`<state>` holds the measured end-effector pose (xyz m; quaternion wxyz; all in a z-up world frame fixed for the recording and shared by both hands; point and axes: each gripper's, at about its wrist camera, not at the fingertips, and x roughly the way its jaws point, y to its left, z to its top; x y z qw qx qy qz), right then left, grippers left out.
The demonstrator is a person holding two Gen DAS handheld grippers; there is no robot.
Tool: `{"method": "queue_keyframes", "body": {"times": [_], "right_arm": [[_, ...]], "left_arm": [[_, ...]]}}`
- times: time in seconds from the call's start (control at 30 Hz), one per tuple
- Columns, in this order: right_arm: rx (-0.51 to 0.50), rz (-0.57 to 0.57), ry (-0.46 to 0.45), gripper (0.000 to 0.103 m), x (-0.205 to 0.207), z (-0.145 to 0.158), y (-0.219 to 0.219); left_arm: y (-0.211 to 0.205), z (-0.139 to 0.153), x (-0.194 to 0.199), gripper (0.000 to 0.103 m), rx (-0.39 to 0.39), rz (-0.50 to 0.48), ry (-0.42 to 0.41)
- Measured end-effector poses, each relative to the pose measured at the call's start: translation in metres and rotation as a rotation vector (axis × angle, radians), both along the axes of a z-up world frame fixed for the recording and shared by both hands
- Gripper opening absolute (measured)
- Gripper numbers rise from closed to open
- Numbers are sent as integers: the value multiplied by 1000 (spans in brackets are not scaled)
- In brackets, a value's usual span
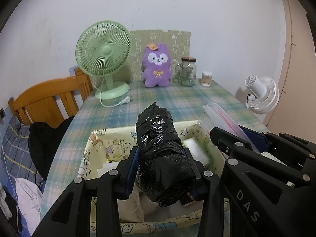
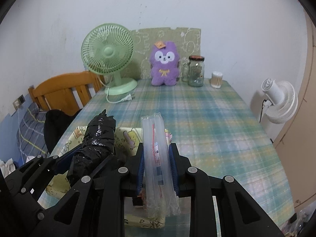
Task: Organize soft objects
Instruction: 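Lower the black umbrella into the box and open the left tool, then lower the clear straw bag into the box and open the right tool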
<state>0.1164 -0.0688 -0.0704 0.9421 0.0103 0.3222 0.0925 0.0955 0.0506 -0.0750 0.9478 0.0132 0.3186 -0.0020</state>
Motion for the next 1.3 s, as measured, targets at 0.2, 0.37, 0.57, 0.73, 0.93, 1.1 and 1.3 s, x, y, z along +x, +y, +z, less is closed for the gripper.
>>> {"method": "queue_keyframes", "body": {"times": [0.2,0.37,0.57,0.73,0.93,1.1,1.3], "right_arm": [[3,13,32,27,5,-13,5],[21,21,52,27,7,-20,9],[44,54,61,27,9,-23,18],[54,78,68,26,10,-24,26],[60,93,79,26,16,-28,33],[50,89,74,28,17,-30,37],[36,90,83,31,21,-35,40]], "left_arm": [[6,-17,4,44,16,-1,46],[10,-25,5,46,26,-9,70],[18,-23,3,48,18,-5,73],[24,-18,-1,73,11,-5,58],[29,-18,0,77,19,11,67],[31,-20,1,79,11,13,74],[29,-23,3,80,30,23,87]]}}
